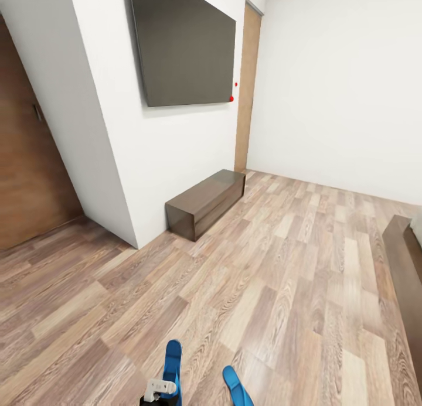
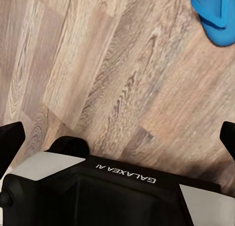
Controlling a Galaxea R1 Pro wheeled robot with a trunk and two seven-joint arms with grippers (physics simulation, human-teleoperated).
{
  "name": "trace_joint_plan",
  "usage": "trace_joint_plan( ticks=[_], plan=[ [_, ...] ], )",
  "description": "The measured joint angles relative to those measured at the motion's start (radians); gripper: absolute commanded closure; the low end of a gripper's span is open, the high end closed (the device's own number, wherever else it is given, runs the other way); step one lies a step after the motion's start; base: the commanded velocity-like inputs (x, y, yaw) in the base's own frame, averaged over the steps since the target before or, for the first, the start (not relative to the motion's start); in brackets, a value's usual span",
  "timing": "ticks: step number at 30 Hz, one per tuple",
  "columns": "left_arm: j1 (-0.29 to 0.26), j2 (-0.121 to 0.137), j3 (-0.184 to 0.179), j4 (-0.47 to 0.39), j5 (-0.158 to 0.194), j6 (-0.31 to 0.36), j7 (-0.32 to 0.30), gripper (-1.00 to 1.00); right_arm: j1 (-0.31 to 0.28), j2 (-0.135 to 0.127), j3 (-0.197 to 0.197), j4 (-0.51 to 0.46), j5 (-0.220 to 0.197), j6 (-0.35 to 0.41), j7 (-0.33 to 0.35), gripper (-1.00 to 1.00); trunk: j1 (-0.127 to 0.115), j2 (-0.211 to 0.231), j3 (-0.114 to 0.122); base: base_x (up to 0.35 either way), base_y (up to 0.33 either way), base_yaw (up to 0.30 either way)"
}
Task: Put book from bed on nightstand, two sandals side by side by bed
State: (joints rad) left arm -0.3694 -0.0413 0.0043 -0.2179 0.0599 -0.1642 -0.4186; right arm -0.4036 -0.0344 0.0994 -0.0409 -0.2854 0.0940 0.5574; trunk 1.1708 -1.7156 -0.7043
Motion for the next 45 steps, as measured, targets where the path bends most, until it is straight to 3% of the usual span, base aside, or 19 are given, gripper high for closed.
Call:
trace_joint_plan(
  ticks=[45],
  plan=[
    [0.001,0.0,0.0,0.0,0.0,0.0,0.0,1.0,0.0,0.0,-0.001,0.0,0.0,0.0,0.0,-1.0,0.0,0.0,0.0,0.0,0.0,0.29]
  ],
)
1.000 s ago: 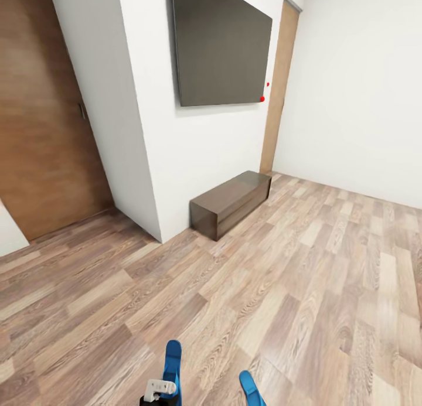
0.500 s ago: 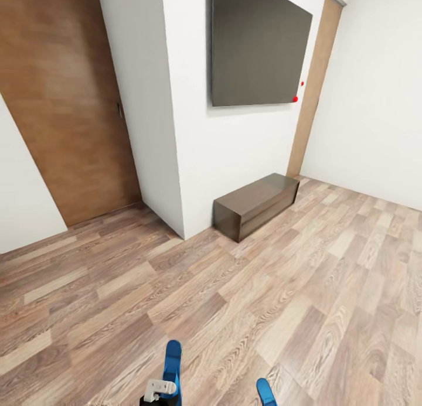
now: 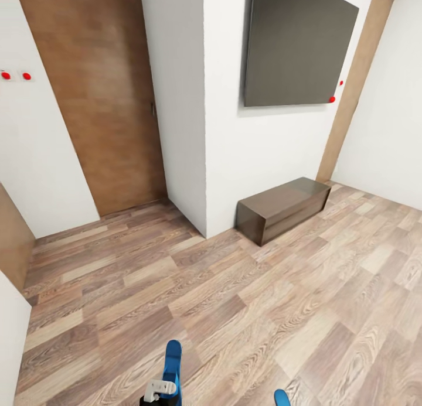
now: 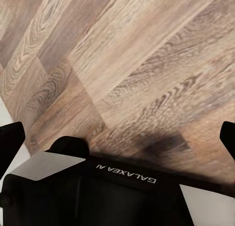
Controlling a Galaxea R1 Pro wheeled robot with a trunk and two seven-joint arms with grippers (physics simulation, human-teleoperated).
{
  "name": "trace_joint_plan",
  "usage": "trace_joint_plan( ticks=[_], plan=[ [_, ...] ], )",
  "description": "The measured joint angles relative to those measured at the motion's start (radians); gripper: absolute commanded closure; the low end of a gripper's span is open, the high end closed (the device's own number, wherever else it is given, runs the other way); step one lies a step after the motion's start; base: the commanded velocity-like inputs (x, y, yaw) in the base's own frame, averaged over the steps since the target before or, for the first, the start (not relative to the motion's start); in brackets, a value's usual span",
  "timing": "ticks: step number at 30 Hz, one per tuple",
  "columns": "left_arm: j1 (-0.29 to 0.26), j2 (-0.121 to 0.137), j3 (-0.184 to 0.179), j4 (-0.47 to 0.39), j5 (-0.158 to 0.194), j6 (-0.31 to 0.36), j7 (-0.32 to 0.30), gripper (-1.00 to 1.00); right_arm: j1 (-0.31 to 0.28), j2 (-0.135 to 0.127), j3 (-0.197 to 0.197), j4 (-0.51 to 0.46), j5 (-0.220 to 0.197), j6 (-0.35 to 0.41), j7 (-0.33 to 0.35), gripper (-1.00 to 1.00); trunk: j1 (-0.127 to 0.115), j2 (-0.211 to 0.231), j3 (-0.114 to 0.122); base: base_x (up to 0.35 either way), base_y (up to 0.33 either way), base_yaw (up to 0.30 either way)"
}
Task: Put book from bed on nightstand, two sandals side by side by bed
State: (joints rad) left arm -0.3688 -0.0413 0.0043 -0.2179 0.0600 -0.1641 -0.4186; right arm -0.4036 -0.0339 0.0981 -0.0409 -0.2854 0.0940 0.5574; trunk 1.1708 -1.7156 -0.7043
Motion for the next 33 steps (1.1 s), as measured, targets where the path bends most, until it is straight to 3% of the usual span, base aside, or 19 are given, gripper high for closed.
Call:
trace_joint_plan(
  ticks=[18,21,33],
  plan=[
    [-0.001,0.0,0.0,0.0,0.0,0.0,0.0,1.0,0.001,-0.001,0.0,0.0,0.0,-0.002,0.002,-1.0,0.0,0.0,0.0,0.0,0.0,0.047],
    [0.017,0.011,-0.009,0.019,-0.016,0.002,0.013,1.0,0.008,0.011,0.014,0.017,-0.006,0.015,-0.015,-1.0,0.0,0.0,0.0,0.0,0.0,0.0],
    [0.027,0.018,0.0,0.039,-0.011,0.006,0.004,1.0,0.009,0.007,0.016,0.045,-0.003,0.014,-0.084,-1.0,0.0,0.0,0.0,0.0,0.0,0.0]
  ],
)
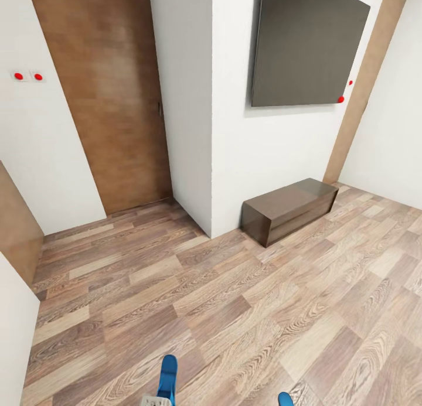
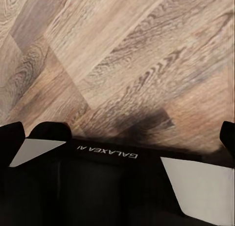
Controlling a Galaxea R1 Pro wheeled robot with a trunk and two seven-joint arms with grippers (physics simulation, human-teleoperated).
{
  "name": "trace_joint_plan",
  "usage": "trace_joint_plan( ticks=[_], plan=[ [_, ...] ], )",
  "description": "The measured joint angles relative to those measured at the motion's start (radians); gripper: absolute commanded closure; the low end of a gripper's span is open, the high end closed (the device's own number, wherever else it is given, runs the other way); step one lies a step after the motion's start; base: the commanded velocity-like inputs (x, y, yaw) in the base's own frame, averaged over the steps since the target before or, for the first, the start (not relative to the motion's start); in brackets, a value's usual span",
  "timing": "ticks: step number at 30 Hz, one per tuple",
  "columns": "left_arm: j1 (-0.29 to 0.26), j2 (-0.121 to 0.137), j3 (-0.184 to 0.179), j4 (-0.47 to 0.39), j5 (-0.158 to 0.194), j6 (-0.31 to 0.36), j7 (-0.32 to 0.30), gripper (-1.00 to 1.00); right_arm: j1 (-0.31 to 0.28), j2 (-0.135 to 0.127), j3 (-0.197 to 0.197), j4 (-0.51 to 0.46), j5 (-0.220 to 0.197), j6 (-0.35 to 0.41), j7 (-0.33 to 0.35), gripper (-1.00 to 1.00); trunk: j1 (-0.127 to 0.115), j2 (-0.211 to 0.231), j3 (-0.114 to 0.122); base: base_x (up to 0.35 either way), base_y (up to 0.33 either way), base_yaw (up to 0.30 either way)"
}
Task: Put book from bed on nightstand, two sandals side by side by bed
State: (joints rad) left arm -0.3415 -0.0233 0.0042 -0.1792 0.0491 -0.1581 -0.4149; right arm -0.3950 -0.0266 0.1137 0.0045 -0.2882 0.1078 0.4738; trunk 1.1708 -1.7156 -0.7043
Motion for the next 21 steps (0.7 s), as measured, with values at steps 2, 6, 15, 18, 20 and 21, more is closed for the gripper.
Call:
trace_joint_plan(
  ticks=[2,6,15,18,20,21],
  plan=[
    [0.0,0.003,0.002,-0.01,0.002,0.0,-0.002,1.0,0.0,-0.002,-0.001,-0.004,0.001,-0.001,-0.011,-1.0,0.0,0.0,0.0,0.0,0.0,0.0],
    [0.0,0.023,0.004,-0.033,0.005,0.022,-0.004,1.0,-0.002,-0.008,-0.005,-0.024,0.001,0.0,-0.033,-1.0,0.0,0.0,0.0,0.0,0.0,0.0],
    [0.0,0.044,0.008,-0.085,0.056,0.074,-0.051,1.0,-0.004,-0.047,-0.007,-0.074,-0.001,0.033,-0.082,-1.0,0.0,0.0,0.0,0.0,0.0,0.0],
    [0.0,0.074,0.008,-0.188,0.24,0.397,-0.205,1.0,-0.005,-0.11,-0.006,-0.175,-0.007,0.205,-0.293,-1.0,0.0,0.0,0.0,0.0,0.0,0.0],
    [-0.001,0.081,0.006,-0.425,0.281,0.541,-0.232,1.0,-0.006,-0.173,-0.004,-0.477,-0.01,0.358,-0.302,-1.0,0.0,0.0,0.0,0.0,0.0,0.0],
    [-0.001,0.083,0.007,-0.596,0.289,0.551,-0.236,1.0,-0.007,-0.176,-0.003,-0.653,-0.014,0.376,-0.303,-1.0,0.0,0.0,0.0,0.0,0.0,0.0]
  ],
)
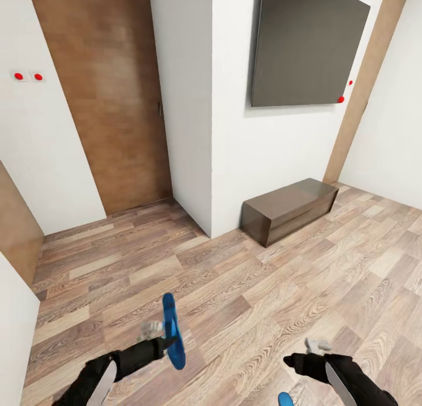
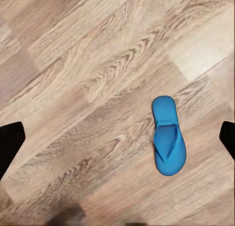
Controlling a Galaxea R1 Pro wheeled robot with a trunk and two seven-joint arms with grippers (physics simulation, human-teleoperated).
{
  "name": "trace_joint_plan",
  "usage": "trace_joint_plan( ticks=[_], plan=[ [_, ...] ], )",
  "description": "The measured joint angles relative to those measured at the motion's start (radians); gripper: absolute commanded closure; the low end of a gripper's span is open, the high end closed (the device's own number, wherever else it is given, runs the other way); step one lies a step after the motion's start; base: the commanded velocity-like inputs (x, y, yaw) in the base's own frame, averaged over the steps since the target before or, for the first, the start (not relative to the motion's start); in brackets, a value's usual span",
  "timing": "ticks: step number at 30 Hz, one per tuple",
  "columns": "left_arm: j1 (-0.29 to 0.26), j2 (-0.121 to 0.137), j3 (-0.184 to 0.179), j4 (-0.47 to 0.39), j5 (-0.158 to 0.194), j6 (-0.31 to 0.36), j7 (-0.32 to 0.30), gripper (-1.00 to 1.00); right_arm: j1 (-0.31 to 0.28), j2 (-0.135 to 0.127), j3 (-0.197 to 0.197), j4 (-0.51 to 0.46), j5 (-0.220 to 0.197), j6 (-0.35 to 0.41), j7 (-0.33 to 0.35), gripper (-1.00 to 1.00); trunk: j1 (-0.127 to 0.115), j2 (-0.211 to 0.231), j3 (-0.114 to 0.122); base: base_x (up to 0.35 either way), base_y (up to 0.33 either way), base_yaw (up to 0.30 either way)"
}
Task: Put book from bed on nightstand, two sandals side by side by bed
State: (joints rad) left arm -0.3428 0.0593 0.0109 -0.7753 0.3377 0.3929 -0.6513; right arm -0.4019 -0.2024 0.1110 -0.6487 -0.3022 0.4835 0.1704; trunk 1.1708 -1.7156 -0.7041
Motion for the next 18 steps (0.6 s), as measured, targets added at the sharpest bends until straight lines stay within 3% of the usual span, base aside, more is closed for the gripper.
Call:
trace_joint_plan(
  ticks=[1,2,3,12,18],
  plan=[
    [-0.001,0.001,0.001,-0.178,0.016,0.008,-0.003,1.0,0.001,-0.004,0.001,-0.028,0.002,0.021,-0.002,-1.0,0.0,0.0,0.0,0.0,0.0,0.0],
    [0.0,0.001,0.0,-0.239,0.021,0.018,-0.005,1.0,0.0,-0.007,0.001,-0.074,0.003,0.04,-0.003,-1.0,0.0,0.0,0.0,0.0,0.0,0.0],
    [0.0,0.002,0.0,-0.194,0.009,0.025,-0.005,1.0,0.0,-0.008,0.001,-0.107,0.004,0.05,-0.005,-1.0,0.0,0.0,0.0,0.0,0.0,0.0],
    [0.0,-0.002,-0.001,-0.204,0.017,0.039,-0.007,1.0,-0.002,-0.009,0.001,-0.139,0.005,0.06,-0.01,-1.0,0.0,0.0,0.0,0.0,0.0,0.0],
    [0.0,-0.003,-0.001,-0.205,0.017,0.039,-0.007,1.0,-0.003,-0.007,0.003,-0.132,0.006,0.06,-0.01,-1.0,0.023,-0.042,-0.019,0.0,0.0,0.0]
  ],
)
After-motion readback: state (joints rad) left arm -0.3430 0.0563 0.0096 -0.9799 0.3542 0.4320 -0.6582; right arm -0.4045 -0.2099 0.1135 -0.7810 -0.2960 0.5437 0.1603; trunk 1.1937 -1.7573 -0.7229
